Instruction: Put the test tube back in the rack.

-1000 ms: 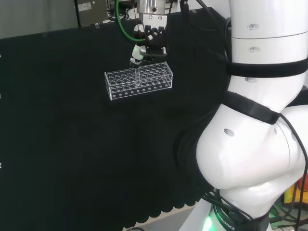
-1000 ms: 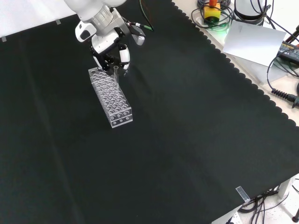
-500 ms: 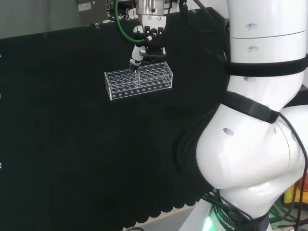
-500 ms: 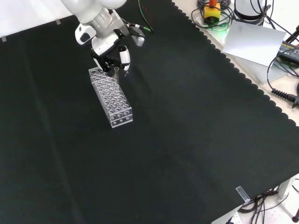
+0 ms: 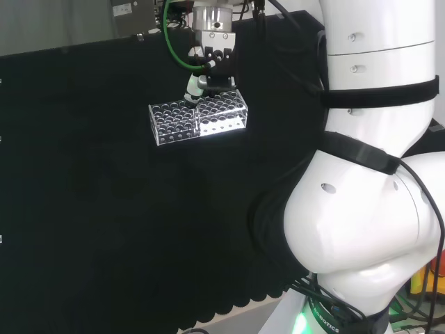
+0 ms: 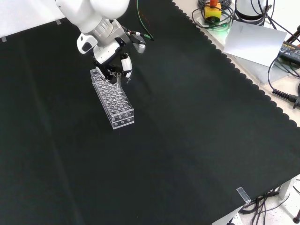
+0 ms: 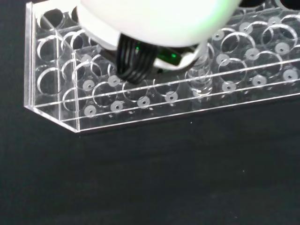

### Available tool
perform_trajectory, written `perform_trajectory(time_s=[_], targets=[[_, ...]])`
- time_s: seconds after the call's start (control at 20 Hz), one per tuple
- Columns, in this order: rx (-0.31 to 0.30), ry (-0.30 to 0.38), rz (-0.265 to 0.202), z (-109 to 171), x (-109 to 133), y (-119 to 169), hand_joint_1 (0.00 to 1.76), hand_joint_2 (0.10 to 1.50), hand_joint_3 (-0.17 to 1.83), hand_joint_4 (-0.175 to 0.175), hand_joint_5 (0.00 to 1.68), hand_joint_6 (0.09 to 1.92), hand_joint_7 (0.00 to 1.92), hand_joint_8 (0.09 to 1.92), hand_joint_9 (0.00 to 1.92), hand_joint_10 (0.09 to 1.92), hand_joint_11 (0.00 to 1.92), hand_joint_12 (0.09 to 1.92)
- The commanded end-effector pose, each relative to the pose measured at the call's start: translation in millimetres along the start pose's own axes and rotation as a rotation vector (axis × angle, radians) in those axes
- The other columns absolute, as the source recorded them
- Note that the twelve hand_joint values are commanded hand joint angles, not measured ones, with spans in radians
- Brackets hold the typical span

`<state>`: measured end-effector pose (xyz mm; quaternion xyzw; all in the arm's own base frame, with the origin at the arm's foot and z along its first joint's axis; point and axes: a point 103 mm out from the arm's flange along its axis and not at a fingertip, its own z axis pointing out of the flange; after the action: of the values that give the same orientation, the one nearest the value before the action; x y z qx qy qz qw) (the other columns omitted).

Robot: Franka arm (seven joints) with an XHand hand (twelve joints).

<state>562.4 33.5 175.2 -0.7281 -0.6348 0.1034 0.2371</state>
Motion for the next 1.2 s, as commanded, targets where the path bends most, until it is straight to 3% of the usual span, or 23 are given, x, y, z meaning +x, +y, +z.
perform_trajectory(time_s=[0.05,0.15,0.25,0.3,0.5,0.65,0.85,1.2], targets=[[0.009,-0.005,-0.009,11,9,8,1.24,0.53,0.76,-0.175,1.51,0.26,1.86,0.40,1.70,0.43,1.19,1.05],[0.034,0.045,-0.004,14,8,10,1.24,0.53,0.76,-0.175,1.51,0.26,1.86,0.40,1.69,0.43,1.18,1.06],[0.095,0.082,-0.003,14,5,10,1.23,0.59,0.67,-0.175,1.48,0.28,1.79,0.37,1.61,0.44,1.02,1.19],[0.115,0.084,-0.007,15,5,10,1.22,0.66,0.56,-0.158,1.42,0.33,1.68,0.38,1.51,0.51,0.91,1.26],[0.149,0.080,-0.033,11,5,7,1.03,0.58,0.51,-0.025,0.59,0.57,0.64,0.82,0.78,0.86,0.39,1.47],[0.137,0.095,-0.053,2,5,4,0.96,0.57,0.50,0.013,0.38,0.50,0.21,0.97,0.42,0.99,0.18,1.56],[0.109,0.109,-0.082,-10,7,-4,0.94,0.56,0.50,0.023,0.35,0.43,0.05,1.00,0.27,1.05,0.10,1.59],[0.032,0.085,-0.152,-52,19,-35,0.94,0.57,0.49,0.030,0.36,0.37,0.00,0.99,0.20,1.07,0.05,1.61]])
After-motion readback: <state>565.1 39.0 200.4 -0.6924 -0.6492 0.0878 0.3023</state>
